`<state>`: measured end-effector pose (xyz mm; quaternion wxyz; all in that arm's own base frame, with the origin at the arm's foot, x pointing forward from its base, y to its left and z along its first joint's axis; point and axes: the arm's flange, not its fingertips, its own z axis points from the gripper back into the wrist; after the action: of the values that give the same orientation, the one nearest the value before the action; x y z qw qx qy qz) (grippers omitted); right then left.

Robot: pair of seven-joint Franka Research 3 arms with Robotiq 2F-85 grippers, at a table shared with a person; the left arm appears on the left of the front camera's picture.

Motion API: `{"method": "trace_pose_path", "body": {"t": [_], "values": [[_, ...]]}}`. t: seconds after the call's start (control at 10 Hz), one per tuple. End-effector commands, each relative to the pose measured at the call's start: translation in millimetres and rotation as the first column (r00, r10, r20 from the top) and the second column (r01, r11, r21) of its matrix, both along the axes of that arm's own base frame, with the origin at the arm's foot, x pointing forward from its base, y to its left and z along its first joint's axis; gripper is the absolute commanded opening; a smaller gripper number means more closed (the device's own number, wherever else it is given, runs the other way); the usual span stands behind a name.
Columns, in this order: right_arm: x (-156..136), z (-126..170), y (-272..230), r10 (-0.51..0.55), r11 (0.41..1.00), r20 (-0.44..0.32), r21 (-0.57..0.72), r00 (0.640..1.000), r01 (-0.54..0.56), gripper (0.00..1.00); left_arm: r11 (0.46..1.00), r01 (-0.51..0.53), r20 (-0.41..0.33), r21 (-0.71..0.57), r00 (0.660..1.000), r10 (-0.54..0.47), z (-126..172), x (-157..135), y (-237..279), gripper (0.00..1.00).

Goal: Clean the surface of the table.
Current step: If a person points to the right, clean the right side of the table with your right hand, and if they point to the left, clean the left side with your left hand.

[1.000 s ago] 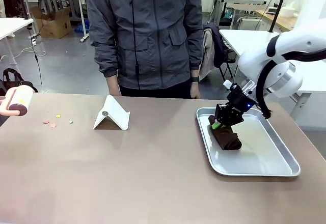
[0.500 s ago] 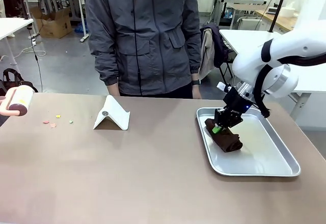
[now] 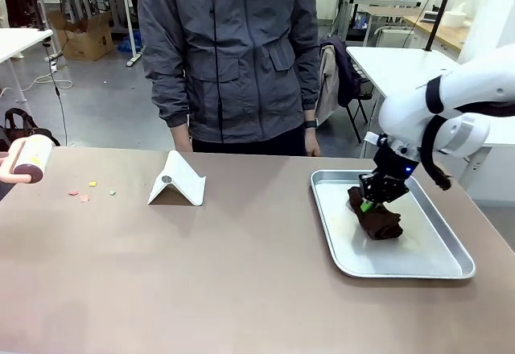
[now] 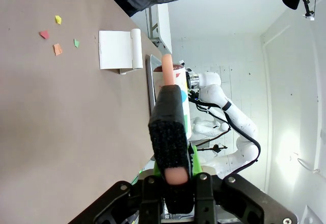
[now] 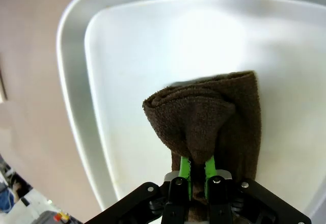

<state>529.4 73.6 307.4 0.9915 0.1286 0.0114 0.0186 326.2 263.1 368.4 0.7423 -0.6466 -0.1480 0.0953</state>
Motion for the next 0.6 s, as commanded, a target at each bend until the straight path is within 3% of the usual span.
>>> {"method": "trace_pose_path", "body": {"t": [0.0,0.2,0.5], "values": [[-12,-3,-32,-0.101,0.995,0.014,0.008,0.995,0.101,0.12,1.0,-0.001,0.008,0.001,1.0,0.001,4,-4,-3,0.0],[-17,0,-50,-0.144,0.982,0.009,0.128,0.99,0.142,0.12,1.0,-0.001,0.008,0.001,1.0,0.001,4,-4,-3,0.0],[-23,9,-65,-0.191,0.892,-0.038,0.411,0.981,0.19,0.12,1.0,-0.001,0.008,0.001,1.0,0.001,4,-4,-3,0.0]]}}
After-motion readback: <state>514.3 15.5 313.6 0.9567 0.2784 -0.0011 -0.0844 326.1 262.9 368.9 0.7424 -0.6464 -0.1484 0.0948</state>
